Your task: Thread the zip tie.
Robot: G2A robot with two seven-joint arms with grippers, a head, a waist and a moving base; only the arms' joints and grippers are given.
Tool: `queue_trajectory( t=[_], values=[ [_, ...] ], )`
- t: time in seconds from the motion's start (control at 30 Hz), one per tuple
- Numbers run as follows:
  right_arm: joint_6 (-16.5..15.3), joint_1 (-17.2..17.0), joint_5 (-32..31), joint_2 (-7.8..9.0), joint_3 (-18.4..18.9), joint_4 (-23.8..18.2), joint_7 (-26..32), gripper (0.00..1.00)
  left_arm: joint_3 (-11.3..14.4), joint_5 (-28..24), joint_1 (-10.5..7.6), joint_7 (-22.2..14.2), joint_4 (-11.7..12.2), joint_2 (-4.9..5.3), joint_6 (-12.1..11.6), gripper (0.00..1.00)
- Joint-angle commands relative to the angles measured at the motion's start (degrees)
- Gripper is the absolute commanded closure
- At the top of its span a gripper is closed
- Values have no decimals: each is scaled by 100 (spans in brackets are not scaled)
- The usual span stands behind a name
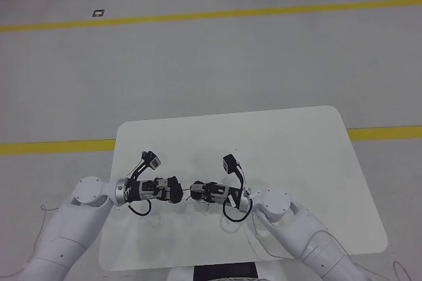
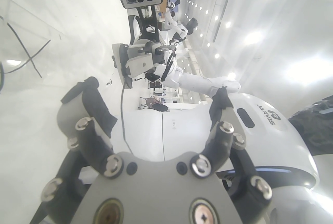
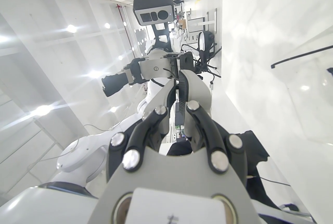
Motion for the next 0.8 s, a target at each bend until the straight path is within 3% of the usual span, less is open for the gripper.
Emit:
queue_trajectory(
  t=[0.0, 0.07, 0.17, 0.53, 0.77],
  values=[
    [1, 4, 2, -1, -4, -1, 3, 100, 5, -9, 1, 1, -3, 3, 7, 16],
    [2, 7, 1, -2, -9, -9, 2, 100, 21, -6, -4, -8, -6, 4, 24, 30],
    [-7, 9, 13, -2, -8, -28, 5, 100, 44, 3, -21, -10, 3, 5, 41, 42],
    [-51, -9, -2, 6, 1, -77, 21, 100, 138, 51, -78, 39, 35, 3, 64, 51],
    [-12, 15, -59, 5, -20, -76, 10, 100, 171, 39, -98, 46, 68, 7, 58, 64]
  ],
)
